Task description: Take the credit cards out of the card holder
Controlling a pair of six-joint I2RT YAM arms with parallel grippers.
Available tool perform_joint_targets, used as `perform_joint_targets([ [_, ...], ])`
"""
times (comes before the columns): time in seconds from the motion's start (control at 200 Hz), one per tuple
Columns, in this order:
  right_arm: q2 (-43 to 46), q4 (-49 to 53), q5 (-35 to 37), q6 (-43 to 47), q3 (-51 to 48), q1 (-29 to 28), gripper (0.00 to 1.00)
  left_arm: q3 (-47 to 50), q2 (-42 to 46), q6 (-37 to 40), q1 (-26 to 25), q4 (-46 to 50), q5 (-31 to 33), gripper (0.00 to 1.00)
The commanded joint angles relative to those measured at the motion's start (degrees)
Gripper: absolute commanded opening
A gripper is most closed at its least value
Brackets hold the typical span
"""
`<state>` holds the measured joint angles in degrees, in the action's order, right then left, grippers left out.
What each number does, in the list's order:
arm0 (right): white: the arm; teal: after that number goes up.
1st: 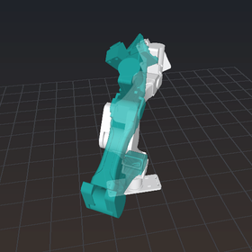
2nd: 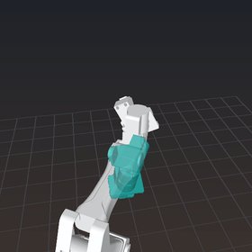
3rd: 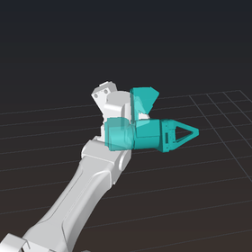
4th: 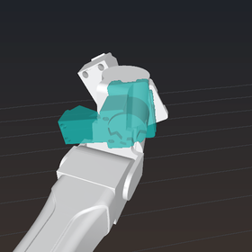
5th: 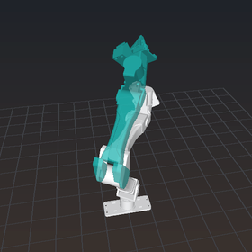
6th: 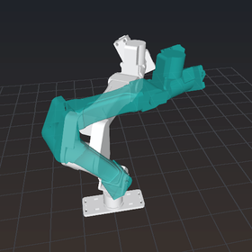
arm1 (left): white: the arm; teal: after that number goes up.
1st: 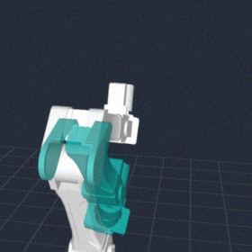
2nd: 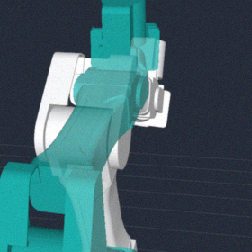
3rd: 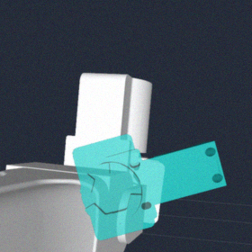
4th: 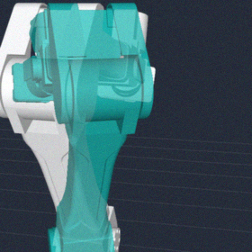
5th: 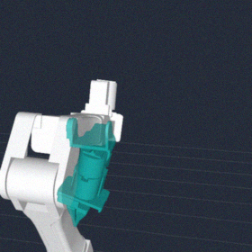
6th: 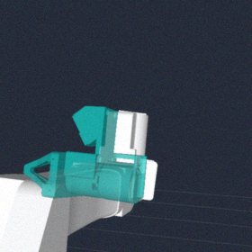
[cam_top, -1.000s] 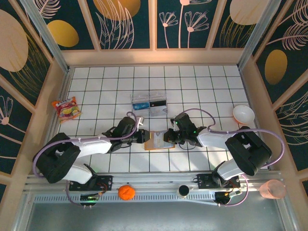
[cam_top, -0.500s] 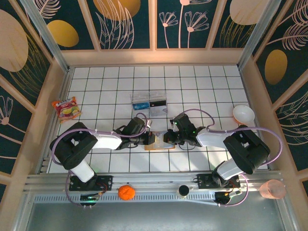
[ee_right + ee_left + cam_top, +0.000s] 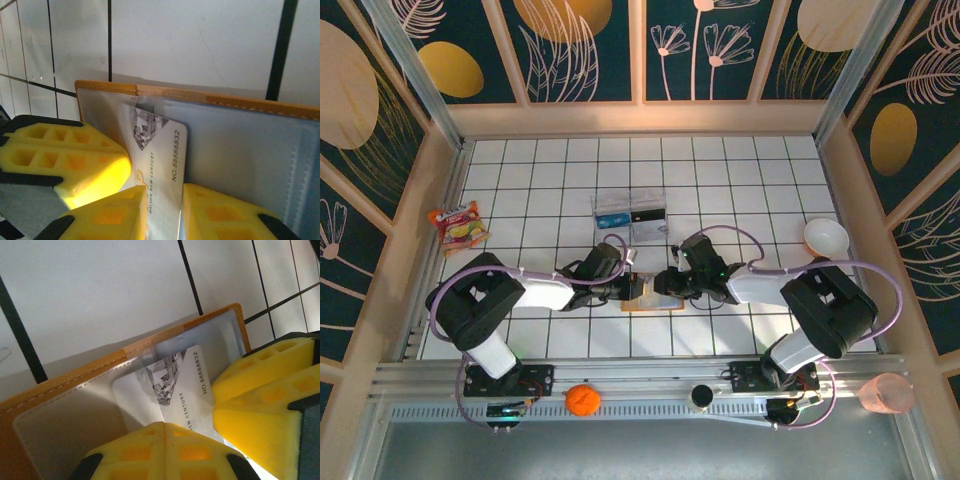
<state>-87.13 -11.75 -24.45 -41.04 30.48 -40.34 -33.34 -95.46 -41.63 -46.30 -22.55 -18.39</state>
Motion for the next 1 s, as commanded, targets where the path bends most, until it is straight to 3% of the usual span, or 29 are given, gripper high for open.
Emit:
perform_joint_targets([
  [0.0, -1.79, -1.25, -1.21, -0.45, 0.19, 0.26, 0.26, 1.17, -2.38, 0.12, 0.01, 2.12, -0.61, 0.00],
  [0.195, -0.73, 0.41, 1.24, -0.66, -0.30, 0.42, 0.25, 1.43, -2.21, 0.31, -0.01, 2.26, -0.25, 0.00],
  [0.33, -1.87, -1.16, -1.28, -0.55, -0.51, 0.44, 0.23, 1.35, -2.40, 0.36, -0.01, 2.07, -0.63, 0.00],
  [0.515, -1.44, -1.24, -0.53, -0.75, -0.75, 0.45, 0.00, 1.66, -2.16, 0.25, -0.01, 2.33, -0.27, 0.00],
  [0.741, 6.40, 4.24, 4.49, 1.15, -1.77, 0.43, 0.00, 3.01, 0.91, -0.11, 0.68, 2.36, 1.71, 0.00],
  [0.906, 13.36, 8.80, 7.26, 3.43, -1.27, 0.88, 0.00, 3.37, 3.70, -0.41, 2.06, 0.64, 0.94, 0.10],
  [0.996, 17.17, 9.05, 7.33, 4.91, -1.28, 1.45, 0.00, 3.37, 7.75, -0.13, 2.87, -1.06, 0.26, 0.20],
])
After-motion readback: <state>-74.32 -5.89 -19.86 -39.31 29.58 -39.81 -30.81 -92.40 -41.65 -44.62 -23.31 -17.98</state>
